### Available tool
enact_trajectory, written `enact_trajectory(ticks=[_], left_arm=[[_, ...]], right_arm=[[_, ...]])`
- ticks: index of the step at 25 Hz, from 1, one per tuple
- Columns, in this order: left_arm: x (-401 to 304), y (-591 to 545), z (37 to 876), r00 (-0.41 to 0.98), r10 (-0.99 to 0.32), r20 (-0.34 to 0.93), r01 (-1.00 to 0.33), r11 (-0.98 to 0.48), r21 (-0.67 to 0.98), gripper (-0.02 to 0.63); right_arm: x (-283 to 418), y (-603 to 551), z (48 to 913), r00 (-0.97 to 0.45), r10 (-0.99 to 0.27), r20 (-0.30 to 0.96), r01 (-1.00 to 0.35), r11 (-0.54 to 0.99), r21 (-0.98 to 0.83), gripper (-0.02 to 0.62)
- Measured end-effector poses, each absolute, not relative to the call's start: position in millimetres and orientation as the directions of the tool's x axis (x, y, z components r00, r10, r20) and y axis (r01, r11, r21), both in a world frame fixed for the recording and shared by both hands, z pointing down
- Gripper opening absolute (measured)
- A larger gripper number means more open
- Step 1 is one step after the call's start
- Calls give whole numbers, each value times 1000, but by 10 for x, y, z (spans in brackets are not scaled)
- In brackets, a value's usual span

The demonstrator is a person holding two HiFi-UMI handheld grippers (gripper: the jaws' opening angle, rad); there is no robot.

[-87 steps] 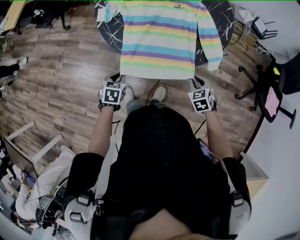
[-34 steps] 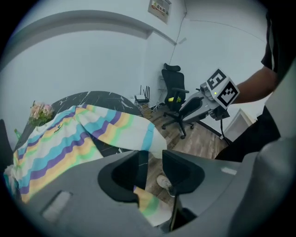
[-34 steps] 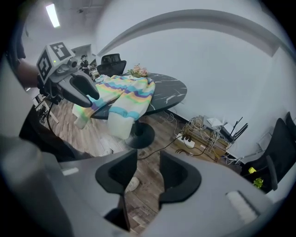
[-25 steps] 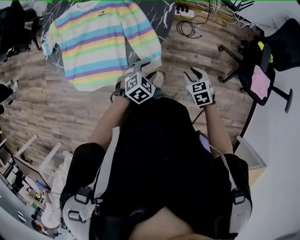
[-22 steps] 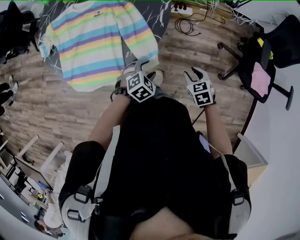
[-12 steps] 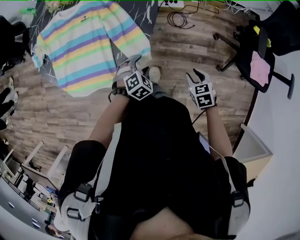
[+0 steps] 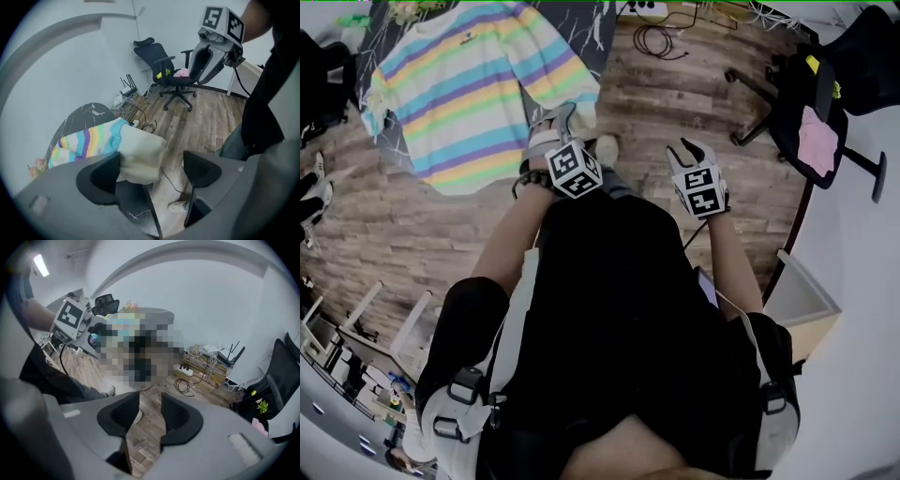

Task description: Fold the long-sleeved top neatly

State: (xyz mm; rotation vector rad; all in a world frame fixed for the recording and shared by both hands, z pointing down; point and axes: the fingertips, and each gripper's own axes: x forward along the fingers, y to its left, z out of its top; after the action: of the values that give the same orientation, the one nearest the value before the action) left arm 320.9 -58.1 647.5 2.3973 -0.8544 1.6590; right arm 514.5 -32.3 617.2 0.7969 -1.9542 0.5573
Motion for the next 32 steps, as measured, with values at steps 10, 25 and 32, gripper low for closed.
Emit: enact_trajectory(ticks=[10,25,32], left_arm=[[3138,-830,6471,198,-496,845,-518,-785,-339,322],[2833,-1271,5633,447,-461,767,-755,-654,46,80],[2172,-1726,4833,527,-547,651,-790,-597,138,78]], right_arm=[[5063,-329,6166,-359,-300,884,-716,696,-54,147],[4432,-538,5947,-422,-347,838,-668,743,-28,136],[3837,-686,5869,-433,-384,816,-704,709,-40,132]])
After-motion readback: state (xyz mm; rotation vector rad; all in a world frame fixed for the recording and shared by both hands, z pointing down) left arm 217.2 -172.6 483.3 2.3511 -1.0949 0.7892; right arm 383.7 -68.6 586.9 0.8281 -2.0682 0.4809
